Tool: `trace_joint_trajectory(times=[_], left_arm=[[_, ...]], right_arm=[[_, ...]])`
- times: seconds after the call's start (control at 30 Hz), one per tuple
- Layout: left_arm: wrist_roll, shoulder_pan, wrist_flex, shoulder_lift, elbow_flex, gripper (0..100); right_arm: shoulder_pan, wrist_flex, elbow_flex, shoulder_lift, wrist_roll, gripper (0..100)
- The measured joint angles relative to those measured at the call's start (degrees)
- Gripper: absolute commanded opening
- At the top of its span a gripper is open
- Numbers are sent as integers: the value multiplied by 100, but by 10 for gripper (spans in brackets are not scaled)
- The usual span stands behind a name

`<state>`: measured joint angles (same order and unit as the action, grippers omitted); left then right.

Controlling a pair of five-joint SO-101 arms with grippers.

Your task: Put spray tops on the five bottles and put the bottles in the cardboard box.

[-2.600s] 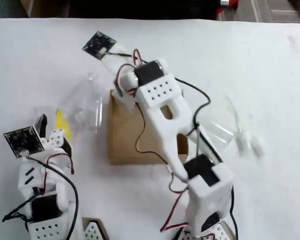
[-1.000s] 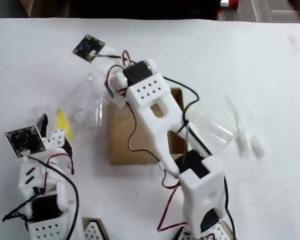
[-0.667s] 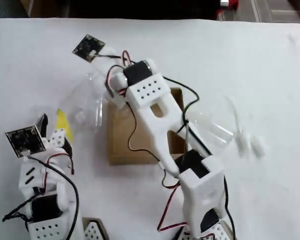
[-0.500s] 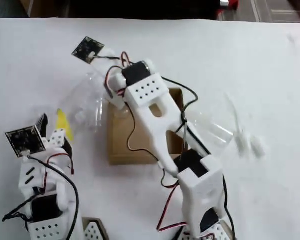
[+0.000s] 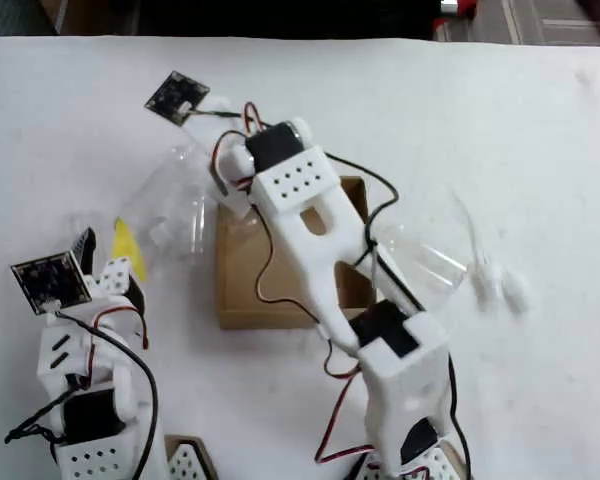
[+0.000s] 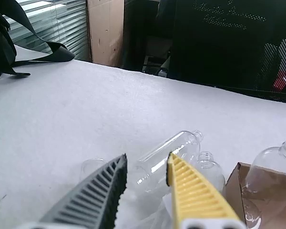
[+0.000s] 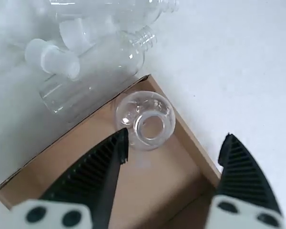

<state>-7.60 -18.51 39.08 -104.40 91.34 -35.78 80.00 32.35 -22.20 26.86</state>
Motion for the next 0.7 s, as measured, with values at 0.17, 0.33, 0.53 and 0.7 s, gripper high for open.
trace_joint_trajectory(times=[0.17, 0.33, 0.53, 0.7], left_arm=[[0, 0, 0, 0, 0, 134], [18, 0, 0, 0, 35, 134], [18, 9, 0, 9, 70, 134], [18, 9, 0, 9, 70, 134]], right_arm=[[0, 264, 0, 615, 0, 281], [9, 607, 0, 1459, 0, 280], [554, 1187, 0, 2558, -9, 244], [1538, 1653, 0, 3077, -475, 80]])
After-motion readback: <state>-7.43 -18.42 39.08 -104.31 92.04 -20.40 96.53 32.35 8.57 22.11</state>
